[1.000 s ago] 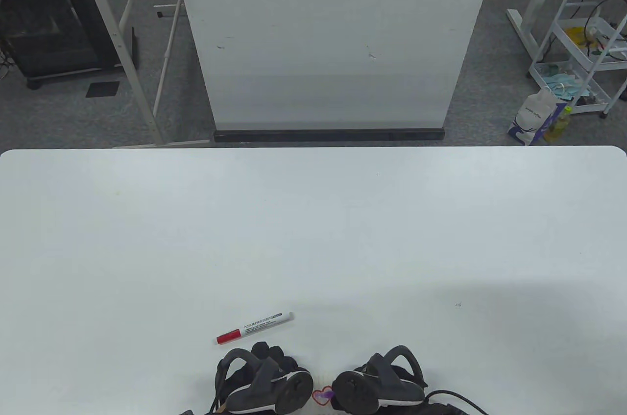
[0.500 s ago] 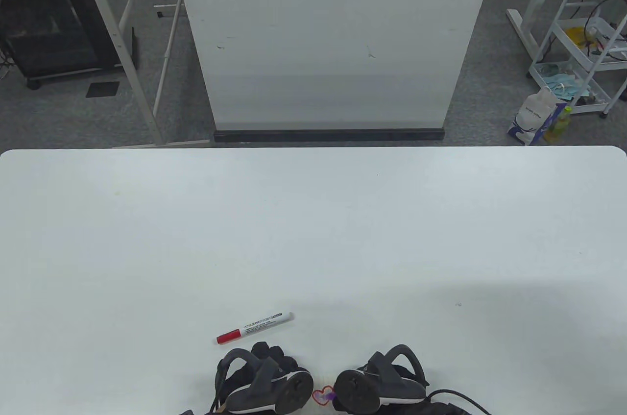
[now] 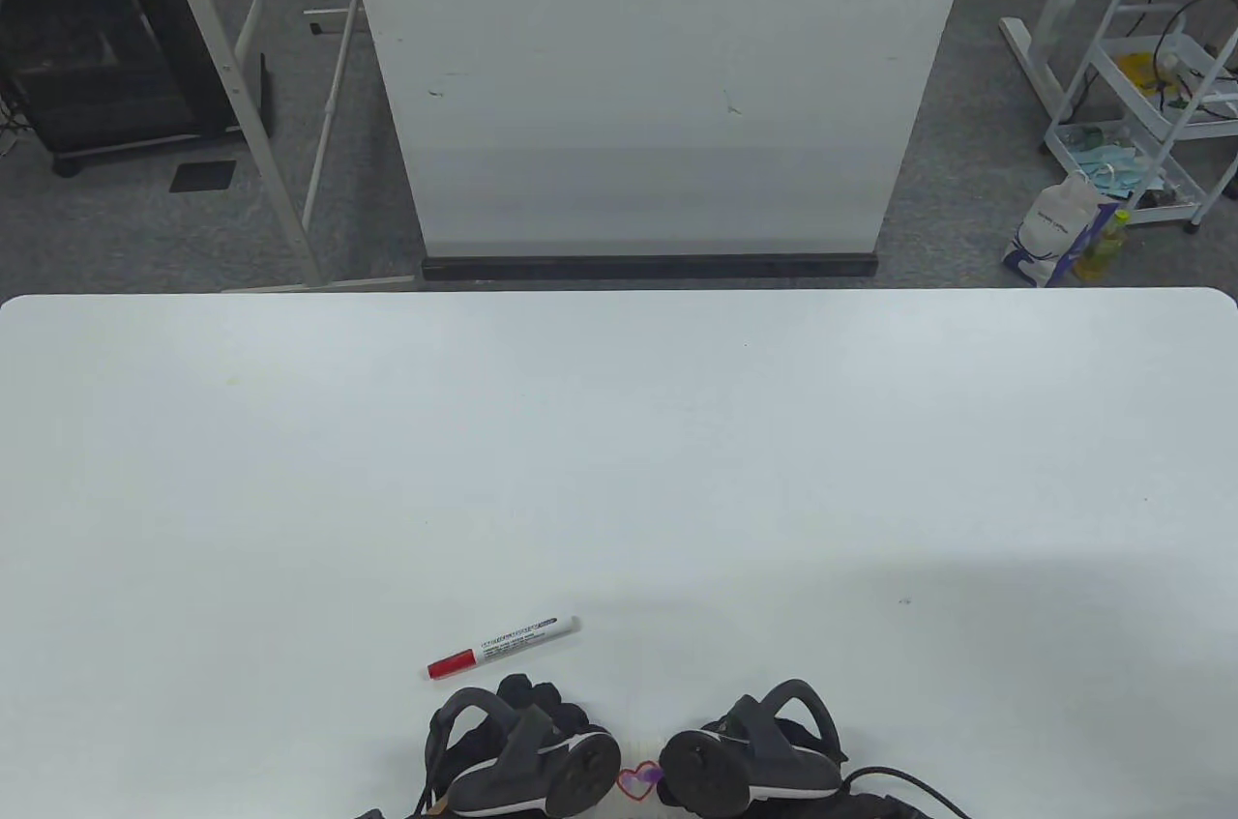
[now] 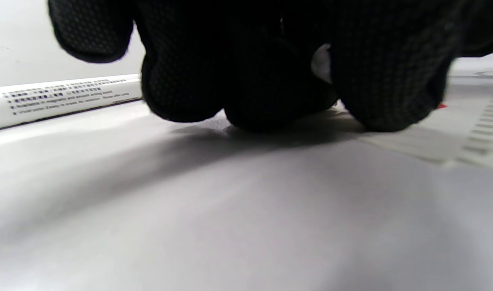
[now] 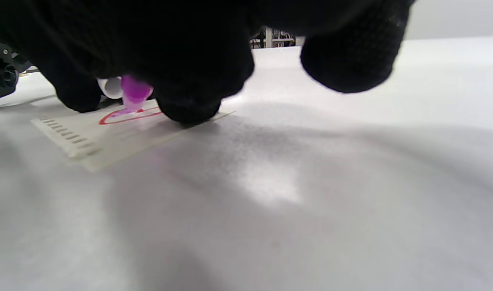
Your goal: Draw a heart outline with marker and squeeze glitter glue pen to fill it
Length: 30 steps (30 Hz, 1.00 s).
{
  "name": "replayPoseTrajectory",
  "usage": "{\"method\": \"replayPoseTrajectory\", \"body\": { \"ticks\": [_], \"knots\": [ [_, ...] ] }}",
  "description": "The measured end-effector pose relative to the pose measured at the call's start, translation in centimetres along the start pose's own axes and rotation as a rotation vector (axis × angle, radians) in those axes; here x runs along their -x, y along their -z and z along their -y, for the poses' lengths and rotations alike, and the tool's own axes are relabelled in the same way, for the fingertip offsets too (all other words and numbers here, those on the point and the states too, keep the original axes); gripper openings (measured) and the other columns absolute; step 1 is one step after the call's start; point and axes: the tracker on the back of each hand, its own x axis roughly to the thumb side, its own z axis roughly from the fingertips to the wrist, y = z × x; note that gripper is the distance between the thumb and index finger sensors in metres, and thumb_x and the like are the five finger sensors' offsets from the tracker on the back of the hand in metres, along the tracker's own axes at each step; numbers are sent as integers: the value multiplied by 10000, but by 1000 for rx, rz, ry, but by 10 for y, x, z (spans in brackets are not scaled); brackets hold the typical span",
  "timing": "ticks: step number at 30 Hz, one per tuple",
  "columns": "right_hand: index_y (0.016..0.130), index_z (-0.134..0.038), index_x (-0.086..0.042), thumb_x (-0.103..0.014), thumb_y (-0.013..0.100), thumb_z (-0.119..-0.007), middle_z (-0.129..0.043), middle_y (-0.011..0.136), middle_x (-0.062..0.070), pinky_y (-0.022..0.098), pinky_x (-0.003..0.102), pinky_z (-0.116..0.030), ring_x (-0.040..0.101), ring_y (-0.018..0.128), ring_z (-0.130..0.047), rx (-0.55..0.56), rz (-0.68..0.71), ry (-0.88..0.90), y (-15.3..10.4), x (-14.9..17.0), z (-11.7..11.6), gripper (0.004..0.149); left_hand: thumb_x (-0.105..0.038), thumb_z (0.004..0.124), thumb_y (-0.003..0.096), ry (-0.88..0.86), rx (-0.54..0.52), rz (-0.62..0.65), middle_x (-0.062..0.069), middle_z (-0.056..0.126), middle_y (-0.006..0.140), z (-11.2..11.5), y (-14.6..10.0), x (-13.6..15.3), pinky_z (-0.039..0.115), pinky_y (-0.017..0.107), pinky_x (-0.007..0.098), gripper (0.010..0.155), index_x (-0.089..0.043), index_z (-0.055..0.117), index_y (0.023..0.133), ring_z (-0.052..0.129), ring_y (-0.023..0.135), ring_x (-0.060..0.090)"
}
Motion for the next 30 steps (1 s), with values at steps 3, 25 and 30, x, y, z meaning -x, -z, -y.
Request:
{"method": "replayPoseTrajectory", "body": {
  "ticks": [3,25,30],
  "knots": [
    [678,-977,-168,-471,356,-799,-1004,200,-25,386,387,-895,106,-49,-890,-42,23,22,0,0,0,476,-516,922,362,0,0,0,-40,1031,654,0,0,0,700,635,621,469,-306,915,781,985,629,285],
    [681,-975,-165,-468,358,-796,-1005,201,-23,385,388,-896,108,-51,-892,14,-7,-16,-1,1,1,477,-516,922,362,0,0,-1,-40,1031,653,0,0,0,701,634,620,469,-307,914,781,985,629,285],
    [677,-976,-167,-469,356,-798,-1005,199,-24,388,388,-895,110,-50,-891,-63,28,36,-2,2,1,476,-518,922,362,1,0,0,-40,1031,654,0,0,0,701,634,620,470,-306,914,781,986,629,285]
  ]
}}
